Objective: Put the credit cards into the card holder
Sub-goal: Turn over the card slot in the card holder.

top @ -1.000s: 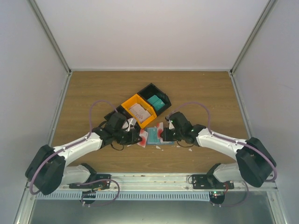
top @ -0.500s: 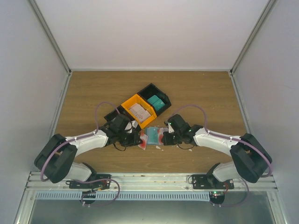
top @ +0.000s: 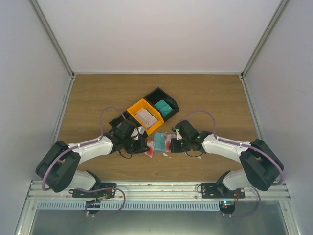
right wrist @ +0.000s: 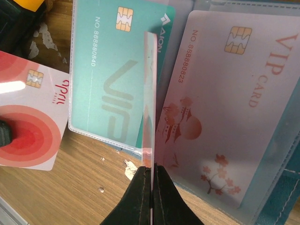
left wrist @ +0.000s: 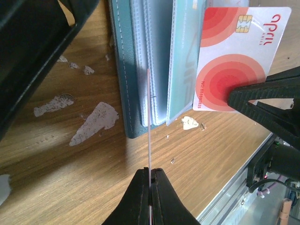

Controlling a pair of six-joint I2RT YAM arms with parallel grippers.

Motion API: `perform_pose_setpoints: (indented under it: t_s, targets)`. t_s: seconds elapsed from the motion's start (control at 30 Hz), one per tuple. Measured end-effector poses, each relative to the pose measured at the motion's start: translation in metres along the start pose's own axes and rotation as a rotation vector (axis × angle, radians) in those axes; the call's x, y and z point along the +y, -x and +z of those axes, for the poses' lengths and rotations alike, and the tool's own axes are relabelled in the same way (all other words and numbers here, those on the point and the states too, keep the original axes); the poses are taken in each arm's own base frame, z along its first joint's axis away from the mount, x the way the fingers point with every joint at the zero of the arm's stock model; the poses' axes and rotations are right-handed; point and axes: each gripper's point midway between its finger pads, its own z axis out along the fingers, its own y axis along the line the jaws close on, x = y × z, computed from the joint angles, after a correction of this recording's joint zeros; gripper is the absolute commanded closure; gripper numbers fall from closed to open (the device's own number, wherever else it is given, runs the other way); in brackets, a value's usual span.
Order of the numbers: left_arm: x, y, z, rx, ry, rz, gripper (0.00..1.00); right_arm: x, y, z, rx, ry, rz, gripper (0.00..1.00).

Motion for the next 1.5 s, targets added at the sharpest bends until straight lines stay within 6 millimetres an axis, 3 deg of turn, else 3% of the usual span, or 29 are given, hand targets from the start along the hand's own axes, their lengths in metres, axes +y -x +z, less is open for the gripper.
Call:
perform_pose_setpoints:
  t_s: [0.3,1.5]
  targets:
    - [-0.009,0.011,-0.015,-0.069,0.011,0.033,1.0,0.0,0.002,0.003,-0.005,0.004,0.005,1.0]
    - [-0.004,0.011,-0.006,-0.032,0.032,0.056,1.0,-0.001,0.001,0.006,-0.016,0.012,0.019,0.99]
